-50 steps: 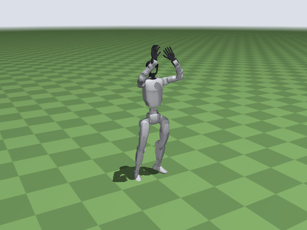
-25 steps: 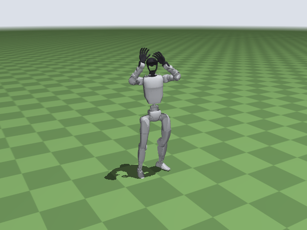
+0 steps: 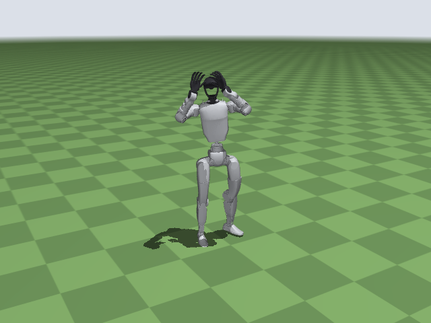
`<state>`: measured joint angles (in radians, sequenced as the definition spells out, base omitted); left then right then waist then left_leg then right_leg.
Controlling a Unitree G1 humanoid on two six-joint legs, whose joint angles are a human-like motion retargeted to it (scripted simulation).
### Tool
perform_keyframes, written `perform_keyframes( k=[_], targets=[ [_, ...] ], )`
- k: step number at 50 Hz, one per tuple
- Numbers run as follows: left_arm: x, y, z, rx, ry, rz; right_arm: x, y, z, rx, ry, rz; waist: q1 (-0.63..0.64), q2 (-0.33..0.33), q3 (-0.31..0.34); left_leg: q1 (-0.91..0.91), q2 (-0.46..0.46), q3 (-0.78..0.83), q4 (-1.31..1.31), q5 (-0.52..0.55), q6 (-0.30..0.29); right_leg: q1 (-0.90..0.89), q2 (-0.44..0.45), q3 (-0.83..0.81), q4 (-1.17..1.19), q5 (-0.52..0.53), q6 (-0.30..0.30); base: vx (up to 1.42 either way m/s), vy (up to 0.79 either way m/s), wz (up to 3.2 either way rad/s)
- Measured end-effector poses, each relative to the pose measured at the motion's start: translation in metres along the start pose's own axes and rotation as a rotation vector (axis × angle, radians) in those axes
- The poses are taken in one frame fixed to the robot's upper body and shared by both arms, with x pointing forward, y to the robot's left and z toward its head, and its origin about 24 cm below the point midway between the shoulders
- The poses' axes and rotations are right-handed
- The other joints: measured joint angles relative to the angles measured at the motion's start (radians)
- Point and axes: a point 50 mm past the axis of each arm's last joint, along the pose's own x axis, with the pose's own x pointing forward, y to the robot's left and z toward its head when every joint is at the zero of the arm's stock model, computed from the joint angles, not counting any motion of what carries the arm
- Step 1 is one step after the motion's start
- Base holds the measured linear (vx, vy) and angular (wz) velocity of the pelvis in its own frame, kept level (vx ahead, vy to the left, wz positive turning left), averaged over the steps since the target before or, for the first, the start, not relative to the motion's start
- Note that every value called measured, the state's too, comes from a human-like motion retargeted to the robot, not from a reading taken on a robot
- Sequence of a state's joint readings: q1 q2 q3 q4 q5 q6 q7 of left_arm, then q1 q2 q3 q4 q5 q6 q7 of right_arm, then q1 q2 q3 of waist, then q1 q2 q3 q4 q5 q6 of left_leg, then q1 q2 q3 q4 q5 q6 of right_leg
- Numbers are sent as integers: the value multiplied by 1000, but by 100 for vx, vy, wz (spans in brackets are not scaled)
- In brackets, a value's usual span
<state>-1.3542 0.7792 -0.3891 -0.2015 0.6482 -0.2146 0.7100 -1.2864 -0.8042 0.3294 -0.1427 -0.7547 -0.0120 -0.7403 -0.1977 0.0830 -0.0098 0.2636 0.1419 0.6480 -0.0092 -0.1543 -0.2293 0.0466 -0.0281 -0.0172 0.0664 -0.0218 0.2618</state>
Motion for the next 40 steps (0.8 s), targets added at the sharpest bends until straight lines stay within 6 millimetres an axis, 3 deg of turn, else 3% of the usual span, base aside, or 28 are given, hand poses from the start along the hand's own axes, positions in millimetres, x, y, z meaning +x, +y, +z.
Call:
perform_keyframes(
  k=[5,8,11,14,19,22,25,30,32,34,37,40],
  targets=[
    [35,-48,-76,154,272,-82,48,56,-32,-134,135,55,24,8,-45,-9,15,16,1,22,-24,-10,20,2,-9,15,0,-1,-9,-14],
    [34,-62,-100,187,387,-165,60,65,-39,-133,184,79,40,10,-51,-12,14,10,1,27,-24,-8,17,-4,-14,17,0,0,0,6],
    [34,-68,-91,159,335,-197,66,52,-38,-128,145,22,55,6,-37,-15,7,-11,3,24,-12,-2,4,-18,-10,10,0,1,4,33],
    [28,-61,-57,42,217,-129,52,19,-30,-116,55,-57,65,-4,-6,-15,-7,-45,9,14,7,7,-20,-37,11,-9,0,1,8,51],
    [-22,-12,17,-231,77,-35,-2,-36,4,46,-15,-78,53,-15,50,-13,-30,-97,24,-5,40,28,-60,-64,37,-36,0,0,7,45],
    [-32,2,38,-299,35,-40,-9,-43,14,89,-27,-57,50,-21,54,-18,-35,-112,30,-8,45,35,-70,-75,35,-36,0,-1,2,25],
    [-14,1,26,-227,20,-20,11,-32,4,-22,-46,-39,53,-21,26,-26,-33,-119,28,-2,35,33,-68,-85,29,-31,0,0,0,0],
    [40,-44,-34,9,139,11,67,32,-29,-209,14,47,74,-10,-10,-35,-18,-111,12,18,-4,24,-48,-93,14,-19,0,0,0,0],
    [51,-60,-56,52,233,-31,76,56,-40,-218,80,158,82,-7,-12,-36,-15,-108,8,21,-11,21,-43,-95,9,-16,0,0,0,0],
    [54,-71,-69,65,309,-68,76,67,-45,-190,133,218,90,-6,-10,-38,-12,-107,8,23,-12,20,-40,-96,6,-13,0,0,0,0],
    [53,-77,-65,27,329,-59,73,59,-43,-152,133,144,99,-7,5,-41,-12,-109,11,21,-6,20,-40,-94,5,-11,0,0,0,0],
    [42,-64,-37,-62,227,19,56,19,-31,-125,51,-23,100,-14,35,-35,-16,-114,17,14,8,25,-46,-92,14,-18,0,0,0,0]
  ],
)
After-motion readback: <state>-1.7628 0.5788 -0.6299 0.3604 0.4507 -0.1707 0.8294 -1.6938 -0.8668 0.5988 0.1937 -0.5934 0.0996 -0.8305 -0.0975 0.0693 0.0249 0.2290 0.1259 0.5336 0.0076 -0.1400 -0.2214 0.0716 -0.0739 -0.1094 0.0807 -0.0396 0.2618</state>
